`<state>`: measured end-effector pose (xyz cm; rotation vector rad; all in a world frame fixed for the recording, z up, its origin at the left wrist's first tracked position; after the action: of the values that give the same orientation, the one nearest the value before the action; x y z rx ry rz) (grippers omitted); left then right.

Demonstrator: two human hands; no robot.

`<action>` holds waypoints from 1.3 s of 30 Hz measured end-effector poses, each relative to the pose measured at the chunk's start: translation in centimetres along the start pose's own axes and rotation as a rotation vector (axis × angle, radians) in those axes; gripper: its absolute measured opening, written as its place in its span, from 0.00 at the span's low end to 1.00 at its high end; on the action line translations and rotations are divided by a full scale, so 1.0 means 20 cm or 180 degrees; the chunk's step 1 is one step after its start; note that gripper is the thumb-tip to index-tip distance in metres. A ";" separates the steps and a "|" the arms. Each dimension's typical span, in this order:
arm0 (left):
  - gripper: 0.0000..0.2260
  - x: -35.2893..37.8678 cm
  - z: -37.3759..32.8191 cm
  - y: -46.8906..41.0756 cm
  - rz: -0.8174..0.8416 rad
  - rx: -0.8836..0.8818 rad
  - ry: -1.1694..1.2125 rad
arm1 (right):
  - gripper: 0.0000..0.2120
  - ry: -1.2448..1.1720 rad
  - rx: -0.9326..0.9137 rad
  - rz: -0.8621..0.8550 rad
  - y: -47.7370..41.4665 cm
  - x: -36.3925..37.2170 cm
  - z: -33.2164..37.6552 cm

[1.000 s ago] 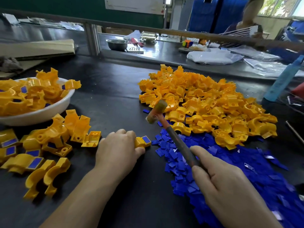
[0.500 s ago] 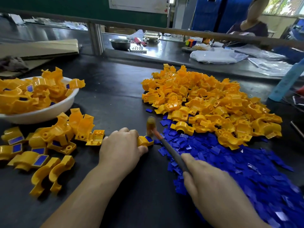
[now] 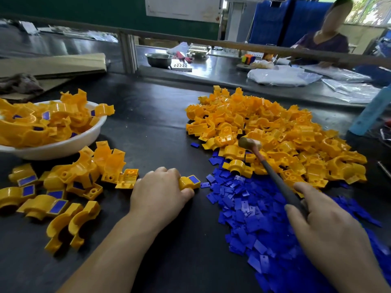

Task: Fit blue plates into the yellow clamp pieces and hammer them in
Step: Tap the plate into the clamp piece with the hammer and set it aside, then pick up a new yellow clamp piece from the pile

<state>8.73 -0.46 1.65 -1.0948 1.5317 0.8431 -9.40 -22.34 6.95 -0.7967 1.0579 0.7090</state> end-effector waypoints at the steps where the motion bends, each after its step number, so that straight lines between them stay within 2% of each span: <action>1: 0.21 0.00 0.00 0.00 0.0010 -0.0029 0.0039 | 0.21 0.0021 0.0092 0.0034 -0.01 0.00 -0.04; 3: 0.21 0.00 -0.01 0.01 -0.0014 -0.0003 -0.0021 | 0.18 -0.0067 0.0192 0.0130 -0.02 0.01 -0.08; 6: 0.20 0.00 -0.03 0.02 -0.0095 0.0092 -0.0126 | 0.14 -0.0655 0.0037 0.0341 -0.01 0.02 -0.03; 9: 0.20 0.00 -0.03 0.02 -0.0106 0.0101 -0.0110 | 0.19 -0.1284 -0.0438 0.0646 0.05 0.01 0.14; 12: 0.20 0.00 -0.03 0.02 -0.0137 0.0118 -0.0098 | 0.21 -0.1223 -0.0875 0.0574 0.10 0.00 0.26; 15: 0.19 0.00 -0.03 0.01 -0.0110 0.0096 -0.0111 | 0.17 -0.0817 -0.1077 0.0848 0.13 0.10 0.32; 17: 0.19 0.00 -0.03 0.01 -0.0063 0.0072 -0.0117 | 0.17 -0.0697 -0.1035 0.1039 0.13 0.14 0.33; 23: 0.21 0.00 -0.03 0.01 -0.0048 0.0034 -0.0137 | 0.15 -0.0884 -0.0797 0.1046 0.10 0.14 0.26; 28: 0.21 0.00 -0.02 0.01 -0.0093 0.0055 -0.0133 | 0.14 -0.0673 -0.0512 0.0454 0.05 0.07 0.16; 32: 0.20 0.00 0.00 0.00 -0.0060 -0.0031 0.0058 | 0.21 -0.0089 0.0083 0.0055 -0.02 0.03 -0.06; 35: 0.15 -0.08 0.08 -0.02 -0.0372 -0.0314 0.1159 | 0.21 0.0150 0.0452 -0.0047 -0.06 0.02 -0.20; 37: 0.14 -0.14 0.18 -0.02 -0.0781 -0.0532 0.2778 | 0.20 0.0222 0.0610 -0.0112 -0.07 0.02 -0.26; 39: 0.15 -0.17 0.25 -0.01 -0.1059 -0.0636 0.4862 | 0.20 0.0299 0.0698 -0.0081 -0.07 0.02 -0.30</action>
<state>10.75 4.89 3.84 -2.3054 2.3019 -0.2788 -10.86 -28.03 5.23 -0.6577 1.1860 0.5271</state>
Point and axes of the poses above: each hand's wrist, its own y-axis away from the middle knuckle, its own x-axis out of the palm, z = x × y, the point moved 9 cm from there along -y, towards the middle knuckle, and after that the axes turned 4 degrees about z, right-handed, at the moved point
